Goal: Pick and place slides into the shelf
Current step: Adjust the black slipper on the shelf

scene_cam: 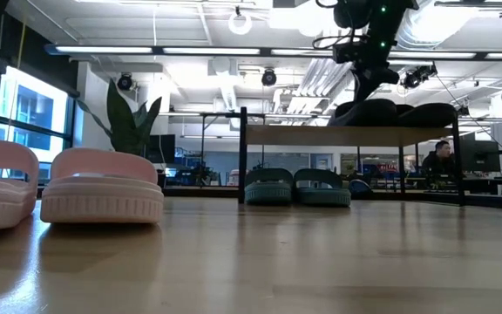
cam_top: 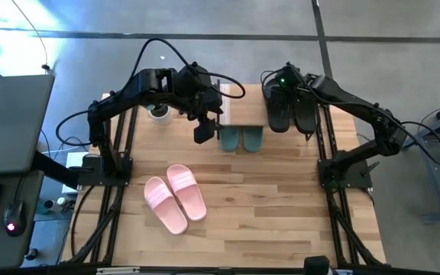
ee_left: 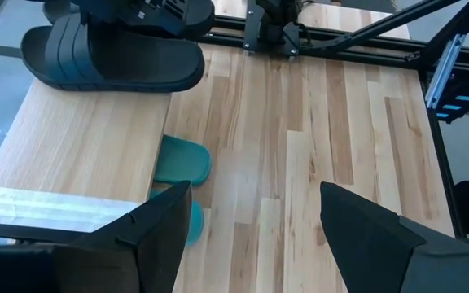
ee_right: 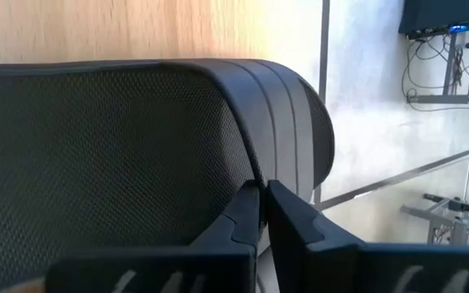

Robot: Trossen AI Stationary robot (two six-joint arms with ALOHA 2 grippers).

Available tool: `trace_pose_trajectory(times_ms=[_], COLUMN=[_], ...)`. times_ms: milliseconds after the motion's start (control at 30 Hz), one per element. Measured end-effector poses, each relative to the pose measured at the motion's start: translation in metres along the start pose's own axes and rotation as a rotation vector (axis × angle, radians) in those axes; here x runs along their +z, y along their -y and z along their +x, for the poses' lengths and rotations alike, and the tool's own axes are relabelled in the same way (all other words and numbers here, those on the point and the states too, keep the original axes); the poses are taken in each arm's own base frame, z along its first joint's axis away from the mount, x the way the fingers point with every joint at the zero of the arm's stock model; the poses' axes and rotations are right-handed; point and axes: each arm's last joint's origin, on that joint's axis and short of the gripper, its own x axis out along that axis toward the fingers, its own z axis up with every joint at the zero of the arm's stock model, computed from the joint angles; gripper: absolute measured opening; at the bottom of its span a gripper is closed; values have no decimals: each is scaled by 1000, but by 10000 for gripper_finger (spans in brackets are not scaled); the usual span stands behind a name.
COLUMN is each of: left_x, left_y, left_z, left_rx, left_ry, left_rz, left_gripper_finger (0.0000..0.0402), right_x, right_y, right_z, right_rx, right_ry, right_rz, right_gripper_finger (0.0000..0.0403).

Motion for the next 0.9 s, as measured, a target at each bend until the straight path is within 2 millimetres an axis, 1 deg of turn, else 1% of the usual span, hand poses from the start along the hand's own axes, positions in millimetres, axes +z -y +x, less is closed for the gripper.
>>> trace_pose_trajectory(times_ms=[367, 900], left_x=[0, 0], left_y=[0, 0], left_z=[0, 0], left_rx=[0, 0], left_ry=[0, 0], left_rz=[0, 0], left_gripper_finger=[255, 255], right_x=[-1, -3], right_y=[-1, -4], right_z=[0, 0], right_rx=[4, 62], right_ry=[-17, -9], right_rz=[-29, -29], right_gripper_finger=[0, 0])
